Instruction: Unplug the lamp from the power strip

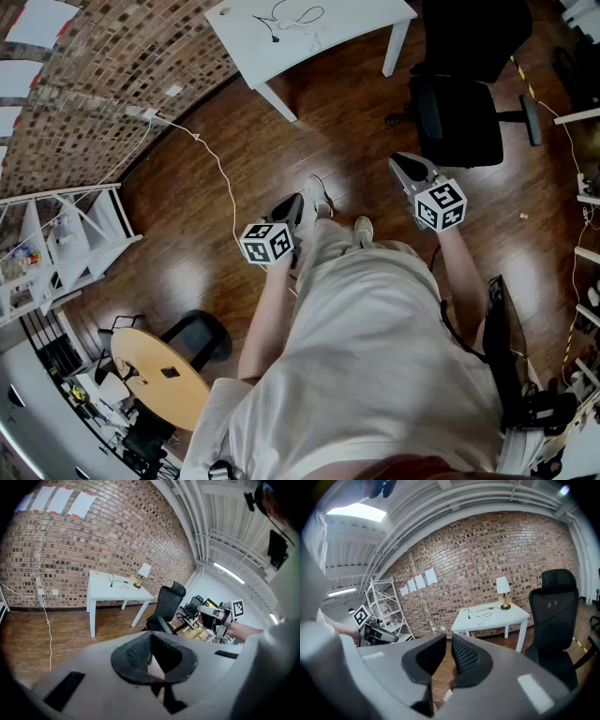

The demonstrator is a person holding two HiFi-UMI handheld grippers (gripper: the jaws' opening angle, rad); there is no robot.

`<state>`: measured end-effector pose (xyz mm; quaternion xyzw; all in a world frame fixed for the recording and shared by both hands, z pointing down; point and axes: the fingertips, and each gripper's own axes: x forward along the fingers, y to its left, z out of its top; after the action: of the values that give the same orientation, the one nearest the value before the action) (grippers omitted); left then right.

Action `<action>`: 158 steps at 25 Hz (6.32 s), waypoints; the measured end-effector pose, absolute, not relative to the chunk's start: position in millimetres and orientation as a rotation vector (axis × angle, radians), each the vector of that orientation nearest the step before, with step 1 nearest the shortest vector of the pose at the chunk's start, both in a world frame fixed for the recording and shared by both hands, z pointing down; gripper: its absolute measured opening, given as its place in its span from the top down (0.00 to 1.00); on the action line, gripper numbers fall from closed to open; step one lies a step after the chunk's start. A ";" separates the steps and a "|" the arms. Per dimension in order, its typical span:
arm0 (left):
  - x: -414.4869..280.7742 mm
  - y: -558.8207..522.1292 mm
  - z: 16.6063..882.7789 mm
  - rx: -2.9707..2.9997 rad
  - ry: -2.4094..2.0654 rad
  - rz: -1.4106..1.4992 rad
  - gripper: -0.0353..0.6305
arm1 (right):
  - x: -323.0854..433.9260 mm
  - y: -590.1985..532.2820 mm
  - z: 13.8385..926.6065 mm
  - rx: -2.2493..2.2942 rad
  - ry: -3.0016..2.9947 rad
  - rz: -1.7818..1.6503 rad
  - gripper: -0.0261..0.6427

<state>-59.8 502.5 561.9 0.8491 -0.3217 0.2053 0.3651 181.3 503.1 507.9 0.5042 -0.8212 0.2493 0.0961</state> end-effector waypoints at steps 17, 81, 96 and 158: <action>-99.5 307.9 557.2 2.261 -0.762 0.529 0.94 | 117.8 333.4 511.8 1.464 -2.375 0.706 0.92; -73.6 -78.4 662.4 2.150 -0.766 0.774 0.94 | 56.5 -102.9 670.9 0.807 -2.206 0.586 0.89; -37.5 -91.6 697.1 2.083 -0.802 0.863 0.94 | 52.0 -113.6 725.1 0.568 -2.191 0.558 0.87; -5.3 -150.6 836.4 2.674 -0.475 1.459 0.96 | 1.0 -129.9 797.4 0.414 -1.941 0.447 0.89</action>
<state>-5.3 -150.6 836.4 0.8670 -0.1539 0.4731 0.0291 1.0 -129.9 797.4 0.1732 -0.8116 0.1870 0.5257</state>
